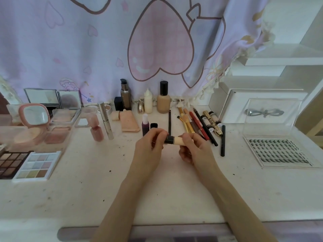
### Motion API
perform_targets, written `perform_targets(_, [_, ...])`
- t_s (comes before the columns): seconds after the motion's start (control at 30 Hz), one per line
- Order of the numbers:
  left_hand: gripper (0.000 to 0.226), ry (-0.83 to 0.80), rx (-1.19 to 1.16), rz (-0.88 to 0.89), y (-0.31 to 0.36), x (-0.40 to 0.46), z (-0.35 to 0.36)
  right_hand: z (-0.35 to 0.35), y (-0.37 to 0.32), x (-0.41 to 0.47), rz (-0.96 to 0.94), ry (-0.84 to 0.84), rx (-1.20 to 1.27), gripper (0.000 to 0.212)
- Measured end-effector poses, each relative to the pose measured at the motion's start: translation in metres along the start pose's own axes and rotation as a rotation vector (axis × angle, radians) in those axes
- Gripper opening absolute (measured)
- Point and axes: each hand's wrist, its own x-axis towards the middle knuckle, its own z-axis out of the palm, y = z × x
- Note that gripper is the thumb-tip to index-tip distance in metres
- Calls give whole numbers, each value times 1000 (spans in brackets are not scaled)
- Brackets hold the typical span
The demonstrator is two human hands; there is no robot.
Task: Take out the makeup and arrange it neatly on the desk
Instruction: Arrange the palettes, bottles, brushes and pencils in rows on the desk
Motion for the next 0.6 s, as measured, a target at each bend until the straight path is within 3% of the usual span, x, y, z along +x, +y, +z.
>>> perform_targets(0.1, [33,-133,-90,71,2,-1,-1,-3,0,2,45,25,59,25])
perform_targets(0.17, [32,-165,-86,150,4,-2,-2,-4,0,3,58,30,84,26])
perform_targets(0.4, [10,119,-82,-54,0,3,-4,-2,5,2,-41,-95,-106,7])
perform_targets(0.6, [12,149,-123,-61,1,3,-5,-2,8,1,-203,-146,-472,22])
